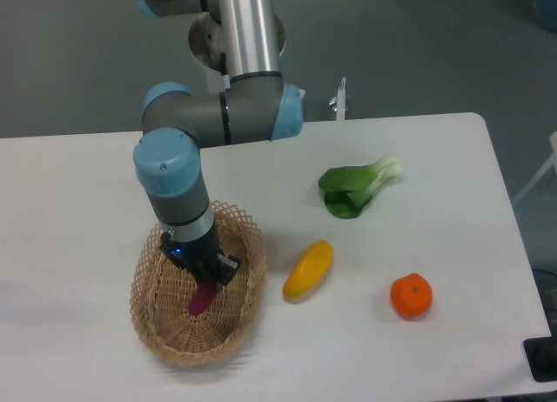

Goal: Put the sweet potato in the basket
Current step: 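Lower the sweet potato into the wicker basket and open the gripper, then raise the gripper out of the basket and move toward the yellow fruit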

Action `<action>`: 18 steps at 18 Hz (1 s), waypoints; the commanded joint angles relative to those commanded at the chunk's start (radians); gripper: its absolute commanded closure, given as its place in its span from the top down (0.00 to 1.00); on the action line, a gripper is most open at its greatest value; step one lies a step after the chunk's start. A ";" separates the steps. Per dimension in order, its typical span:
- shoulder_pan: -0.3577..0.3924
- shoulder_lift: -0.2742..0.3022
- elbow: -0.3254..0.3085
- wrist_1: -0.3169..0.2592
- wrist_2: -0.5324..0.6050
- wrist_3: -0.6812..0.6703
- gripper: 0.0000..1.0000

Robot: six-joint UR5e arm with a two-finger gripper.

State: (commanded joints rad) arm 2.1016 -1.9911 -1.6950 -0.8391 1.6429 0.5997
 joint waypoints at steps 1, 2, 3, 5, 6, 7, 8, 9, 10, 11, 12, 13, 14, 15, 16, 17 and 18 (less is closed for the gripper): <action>-0.002 -0.003 -0.002 0.000 0.000 0.005 0.32; -0.002 -0.006 -0.008 0.000 0.000 0.015 0.33; -0.003 -0.008 -0.012 0.000 0.005 0.034 0.34; -0.017 -0.014 -0.018 0.000 0.037 0.061 0.35; -0.021 -0.018 -0.021 0.000 0.046 0.063 0.36; -0.023 -0.020 -0.023 0.000 0.049 0.063 0.37; -0.025 -0.022 -0.023 0.000 0.049 0.063 0.38; -0.025 -0.022 -0.025 0.000 0.049 0.063 0.38; -0.025 -0.023 -0.023 0.000 0.049 0.063 0.40; -0.025 -0.025 -0.023 0.002 0.051 0.063 0.47; -0.025 -0.023 -0.021 0.002 0.052 0.063 0.56; -0.023 -0.022 -0.017 0.002 0.052 0.063 0.74; -0.023 -0.020 -0.011 0.002 0.055 0.063 0.86; -0.023 -0.018 -0.006 0.005 0.060 0.061 0.99; -0.023 -0.015 -0.003 0.005 0.069 0.061 1.00; -0.023 -0.012 0.008 0.005 0.075 0.061 1.00; -0.023 -0.011 0.024 0.005 0.075 0.060 1.00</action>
State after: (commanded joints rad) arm 2.0785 -2.0019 -1.6707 -0.8345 1.7181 0.6596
